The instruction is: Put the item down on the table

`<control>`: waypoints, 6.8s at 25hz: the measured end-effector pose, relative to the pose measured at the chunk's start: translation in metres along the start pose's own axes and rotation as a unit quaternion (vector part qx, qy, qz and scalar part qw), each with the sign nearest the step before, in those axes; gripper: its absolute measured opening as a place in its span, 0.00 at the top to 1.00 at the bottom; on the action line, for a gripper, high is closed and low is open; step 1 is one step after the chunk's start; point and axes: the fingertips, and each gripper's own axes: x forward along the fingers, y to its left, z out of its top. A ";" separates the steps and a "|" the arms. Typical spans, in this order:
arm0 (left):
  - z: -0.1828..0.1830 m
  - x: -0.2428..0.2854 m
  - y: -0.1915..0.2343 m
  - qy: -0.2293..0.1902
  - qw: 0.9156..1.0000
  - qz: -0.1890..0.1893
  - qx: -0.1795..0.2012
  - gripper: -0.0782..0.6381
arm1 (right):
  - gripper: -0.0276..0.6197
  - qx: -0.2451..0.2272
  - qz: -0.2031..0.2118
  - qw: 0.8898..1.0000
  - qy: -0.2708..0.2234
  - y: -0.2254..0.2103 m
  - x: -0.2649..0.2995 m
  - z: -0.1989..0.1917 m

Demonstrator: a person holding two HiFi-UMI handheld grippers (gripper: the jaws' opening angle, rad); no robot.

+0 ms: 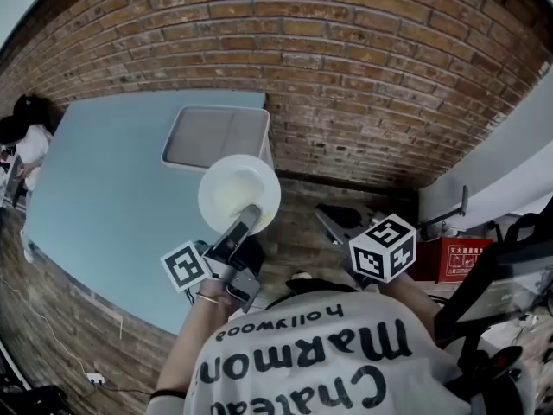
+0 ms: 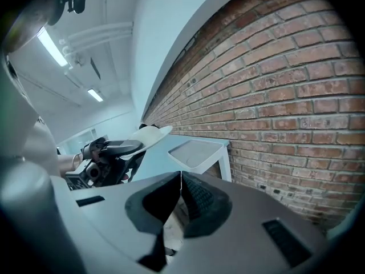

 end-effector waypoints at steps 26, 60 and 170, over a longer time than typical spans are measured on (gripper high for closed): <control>0.074 0.081 0.070 -0.007 0.999 0.029 -0.023 0.83 | 0.94 0.028 -0.003 0.999 0.024 -0.084 0.059 0.010; 0.161 0.147 0.192 -0.003 0.988 0.088 -0.123 0.83 | 0.94 0.083 -0.005 0.992 0.091 -0.156 0.165 0.017; 0.147 0.225 0.202 -0.152 0.821 -0.037 -0.549 0.69 | 0.94 0.127 0.023 0.983 0.131 -0.166 0.178 -0.007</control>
